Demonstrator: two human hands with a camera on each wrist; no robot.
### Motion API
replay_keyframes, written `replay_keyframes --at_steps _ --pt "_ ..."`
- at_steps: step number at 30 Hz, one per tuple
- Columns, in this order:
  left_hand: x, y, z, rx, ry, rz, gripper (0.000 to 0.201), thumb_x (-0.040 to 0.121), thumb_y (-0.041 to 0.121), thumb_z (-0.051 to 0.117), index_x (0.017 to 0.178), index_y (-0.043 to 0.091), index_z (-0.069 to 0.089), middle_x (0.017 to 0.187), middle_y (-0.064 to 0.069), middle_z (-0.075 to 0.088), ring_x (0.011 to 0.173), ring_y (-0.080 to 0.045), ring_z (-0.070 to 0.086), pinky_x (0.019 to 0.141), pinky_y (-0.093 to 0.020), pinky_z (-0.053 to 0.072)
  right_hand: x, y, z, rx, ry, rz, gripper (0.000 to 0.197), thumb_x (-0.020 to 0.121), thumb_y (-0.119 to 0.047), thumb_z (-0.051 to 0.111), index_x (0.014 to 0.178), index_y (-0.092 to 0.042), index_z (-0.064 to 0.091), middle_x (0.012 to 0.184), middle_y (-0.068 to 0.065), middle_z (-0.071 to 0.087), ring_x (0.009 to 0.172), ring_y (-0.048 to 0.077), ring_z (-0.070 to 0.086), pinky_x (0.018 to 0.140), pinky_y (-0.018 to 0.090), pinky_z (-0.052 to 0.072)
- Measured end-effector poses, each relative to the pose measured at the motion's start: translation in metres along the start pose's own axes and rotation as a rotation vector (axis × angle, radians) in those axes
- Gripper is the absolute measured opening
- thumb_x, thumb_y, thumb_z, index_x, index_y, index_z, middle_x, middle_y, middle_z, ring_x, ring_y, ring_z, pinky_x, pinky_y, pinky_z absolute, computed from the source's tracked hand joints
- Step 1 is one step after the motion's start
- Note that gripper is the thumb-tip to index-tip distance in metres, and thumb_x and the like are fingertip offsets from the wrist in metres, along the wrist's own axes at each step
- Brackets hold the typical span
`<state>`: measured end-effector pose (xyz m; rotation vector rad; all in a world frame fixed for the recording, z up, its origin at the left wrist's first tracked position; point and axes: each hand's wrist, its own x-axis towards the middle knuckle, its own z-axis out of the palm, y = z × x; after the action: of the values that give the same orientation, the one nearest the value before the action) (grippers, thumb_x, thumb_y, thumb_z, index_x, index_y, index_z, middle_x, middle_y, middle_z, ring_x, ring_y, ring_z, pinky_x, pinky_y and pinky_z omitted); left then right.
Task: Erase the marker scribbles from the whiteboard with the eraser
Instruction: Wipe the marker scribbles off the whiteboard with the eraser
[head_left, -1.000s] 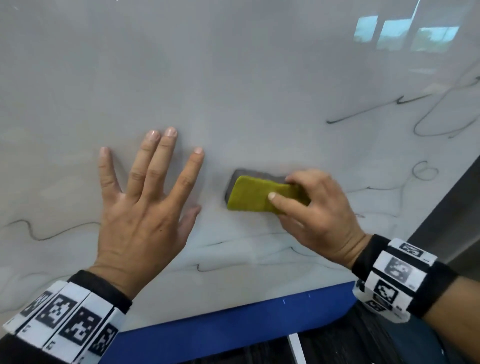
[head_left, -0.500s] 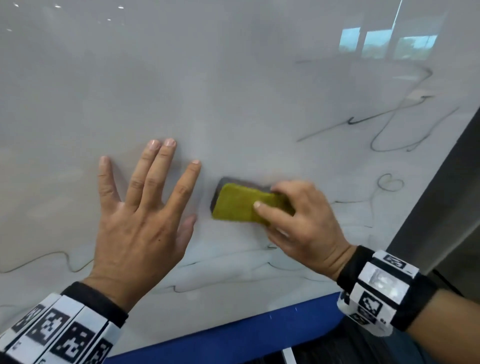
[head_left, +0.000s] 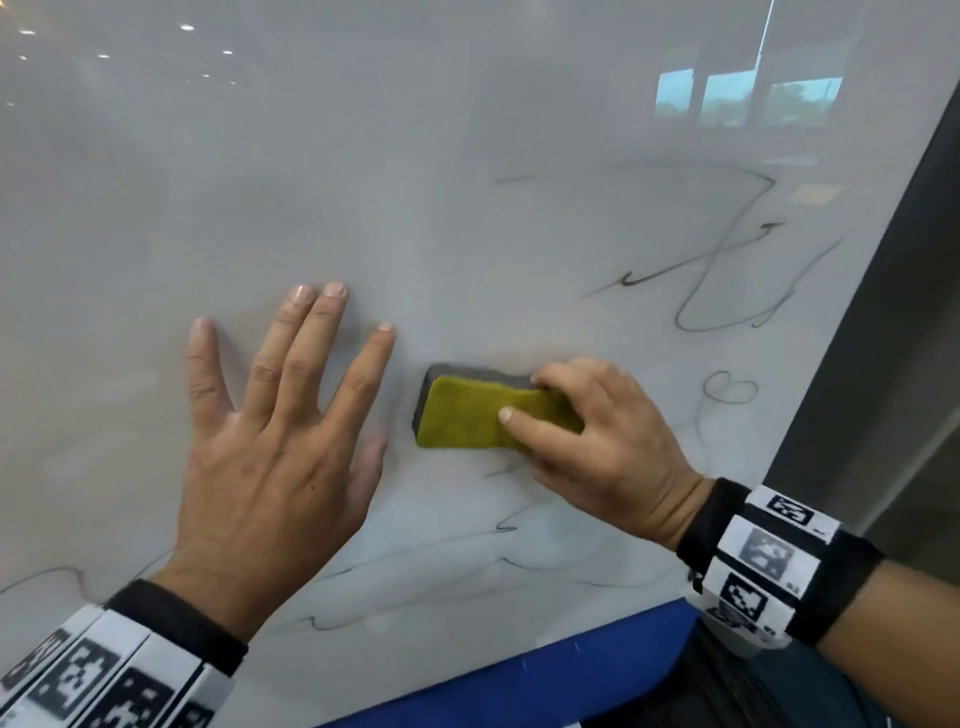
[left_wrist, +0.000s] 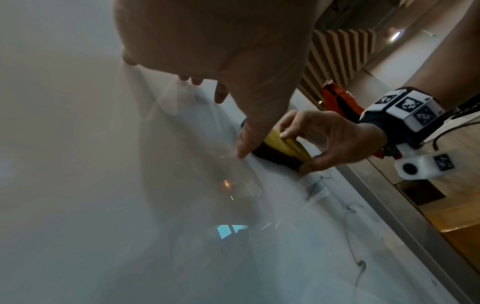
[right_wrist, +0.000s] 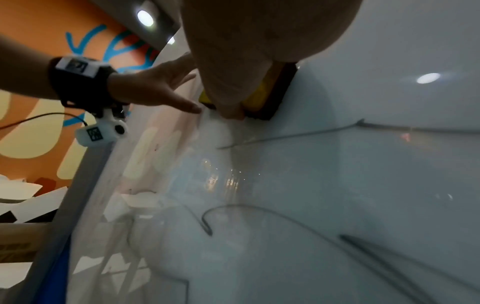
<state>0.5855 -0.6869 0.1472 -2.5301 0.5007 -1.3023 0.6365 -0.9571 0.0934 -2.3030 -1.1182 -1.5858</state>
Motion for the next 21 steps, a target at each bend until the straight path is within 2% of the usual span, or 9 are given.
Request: replay_keyframes --at_steps 1,3,6,9,13,15,17,19,21 --pt "0.003 0.002 -0.001 0.000 0.002 -0.001 0.069 0.085 0.034 0.059 0.148 0.012 0.040 0.159 -0.019 0.021 0.149 -0.032 0.020 0.112 -0.070 0.013 0.002 0.004 -0.003 -0.015 -0.019 -0.049 0.036 0.086 -0.015 0.069 0.120 -0.020 0.059 0.118 0.015 0.052 0.096 0.035 0.055 0.075 0.043 0.047" --pt "0.007 0.004 -0.004 0.004 0.000 -0.002 0.071 0.084 0.034 0.059 0.148 0.012 0.040 0.159 -0.019 0.022 0.149 -0.032 0.020 0.112 -0.070 0.013 0.016 0.020 -0.015 -0.017 0.026 -0.031 0.034 0.087 -0.018 0.069 0.120 -0.020 0.060 0.115 0.017 0.058 0.093 0.036 0.057 0.074 0.043 0.048" --pt "0.013 0.003 -0.006 0.013 -0.012 0.003 0.074 0.083 0.036 0.060 0.149 0.011 0.039 0.158 -0.019 0.024 0.148 -0.032 0.021 0.112 -0.070 0.014 0.044 0.041 -0.033 -0.002 0.194 0.184 0.040 0.081 -0.019 0.074 0.119 -0.020 0.060 0.118 0.014 0.052 0.094 0.035 0.054 0.079 0.046 0.050" --pt "0.020 0.003 -0.009 0.017 -0.019 -0.001 0.075 0.082 0.036 0.061 0.149 0.010 0.038 0.158 -0.019 0.025 0.148 -0.032 0.023 0.111 -0.071 0.015 0.055 0.032 -0.031 0.018 0.257 0.301 0.043 0.078 -0.018 0.077 0.118 -0.018 0.061 0.111 0.021 0.058 0.092 0.035 0.054 0.079 0.046 0.050" --pt "0.030 0.004 -0.014 0.017 -0.020 0.009 0.079 0.081 0.037 0.062 0.150 0.008 0.037 0.157 -0.019 0.024 0.148 -0.032 0.023 0.110 -0.072 0.016 0.056 0.019 -0.024 0.017 0.092 0.098 0.041 0.081 -0.018 0.074 0.120 -0.019 0.060 0.113 0.019 0.060 0.092 0.039 0.058 0.079 0.045 0.049" --pt "0.033 0.005 -0.016 0.012 -0.019 0.017 0.079 0.080 0.037 0.062 0.149 0.008 0.037 0.157 -0.019 0.025 0.148 -0.031 0.023 0.109 -0.072 0.017 0.063 0.033 -0.032 0.004 0.113 0.088 0.041 0.083 -0.021 0.073 0.121 -0.020 0.060 0.115 0.018 0.058 0.094 0.038 0.057 0.080 0.045 0.050" --pt "0.037 0.005 -0.017 0.016 -0.025 0.023 0.079 0.080 0.038 0.062 0.149 0.007 0.038 0.157 -0.019 0.025 0.148 -0.031 0.023 0.109 -0.072 0.017 0.070 0.052 -0.041 0.001 0.251 0.247 0.043 0.082 -0.023 0.075 0.122 -0.020 0.059 0.116 0.019 0.055 0.096 0.037 0.055 0.083 0.045 0.051" --pt "0.041 0.005 -0.018 0.018 -0.031 0.023 0.079 0.080 0.038 0.062 0.149 0.007 0.038 0.157 -0.019 0.025 0.148 -0.031 0.023 0.110 -0.072 0.016 0.072 0.064 -0.046 0.005 0.372 0.418 0.045 0.082 -0.022 0.077 0.122 -0.018 0.058 0.114 0.024 0.053 0.097 0.038 0.055 0.087 0.041 0.051" --pt "0.045 0.007 -0.018 0.014 -0.027 0.021 0.079 0.080 0.038 0.062 0.149 0.007 0.037 0.157 -0.019 0.025 0.148 -0.032 0.023 0.109 -0.072 0.016 0.070 0.061 -0.043 0.011 0.412 0.477 0.045 0.082 -0.021 0.077 0.122 -0.016 0.058 0.113 0.025 0.052 0.097 0.039 0.055 0.087 0.043 0.052"
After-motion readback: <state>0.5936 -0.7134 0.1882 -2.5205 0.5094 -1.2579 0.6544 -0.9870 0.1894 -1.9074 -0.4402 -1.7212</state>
